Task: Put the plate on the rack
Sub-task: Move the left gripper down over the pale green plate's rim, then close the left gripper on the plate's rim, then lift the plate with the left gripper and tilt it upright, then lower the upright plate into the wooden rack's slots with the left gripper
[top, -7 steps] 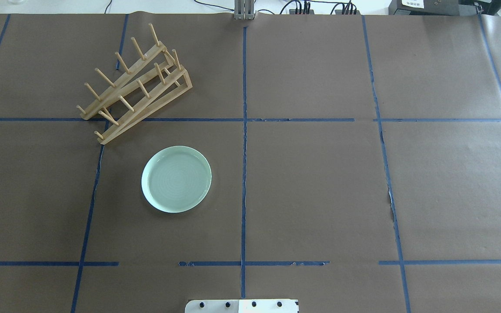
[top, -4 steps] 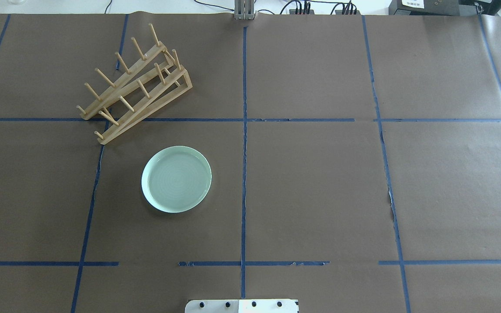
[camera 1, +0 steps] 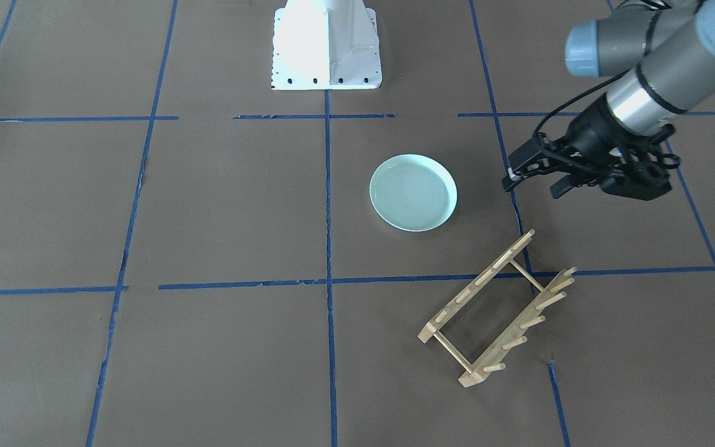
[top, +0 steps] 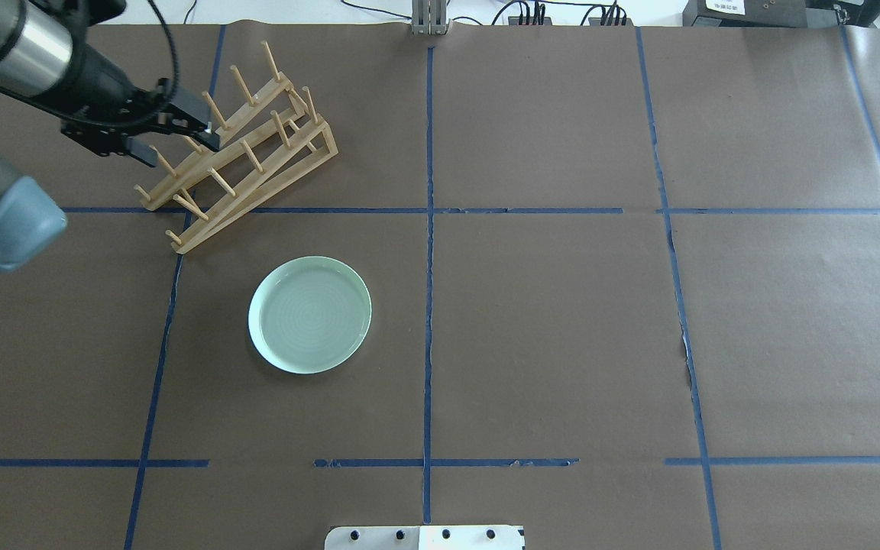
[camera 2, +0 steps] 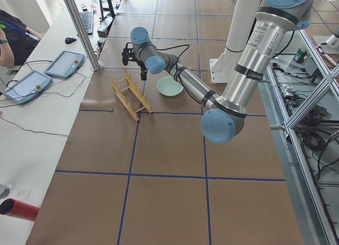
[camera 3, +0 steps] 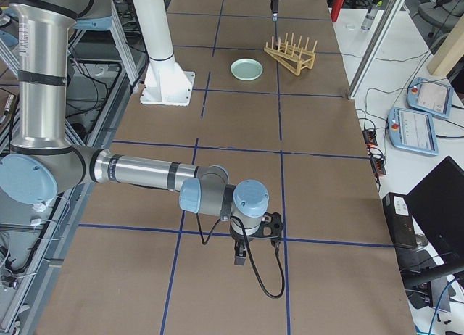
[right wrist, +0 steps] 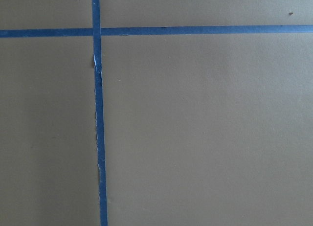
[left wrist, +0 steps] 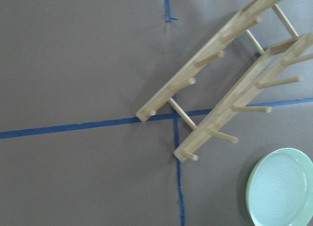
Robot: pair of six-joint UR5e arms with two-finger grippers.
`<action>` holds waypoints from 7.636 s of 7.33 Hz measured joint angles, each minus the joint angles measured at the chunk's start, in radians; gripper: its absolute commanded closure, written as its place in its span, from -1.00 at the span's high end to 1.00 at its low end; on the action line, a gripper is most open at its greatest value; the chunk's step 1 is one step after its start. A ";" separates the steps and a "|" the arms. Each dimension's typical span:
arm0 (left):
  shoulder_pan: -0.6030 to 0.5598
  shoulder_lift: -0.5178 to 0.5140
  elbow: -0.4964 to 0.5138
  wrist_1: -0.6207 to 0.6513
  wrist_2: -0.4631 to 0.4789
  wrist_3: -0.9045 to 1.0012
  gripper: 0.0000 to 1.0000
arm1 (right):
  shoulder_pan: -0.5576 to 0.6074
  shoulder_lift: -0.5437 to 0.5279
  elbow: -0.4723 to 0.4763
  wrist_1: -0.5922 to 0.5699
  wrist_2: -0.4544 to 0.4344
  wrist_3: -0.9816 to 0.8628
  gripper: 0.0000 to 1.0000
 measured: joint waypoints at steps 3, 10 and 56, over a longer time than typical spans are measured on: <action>0.213 -0.231 0.095 0.233 0.254 -0.191 1.00 | 0.000 0.000 0.000 0.000 0.000 0.000 1.00; 0.426 -0.378 0.363 0.406 0.471 -0.270 0.39 | -0.001 0.000 0.000 0.000 0.000 0.000 1.00; 0.017 -0.085 0.590 -1.336 0.505 -0.943 0.99 | 0.000 0.000 -0.001 0.000 0.000 0.000 1.00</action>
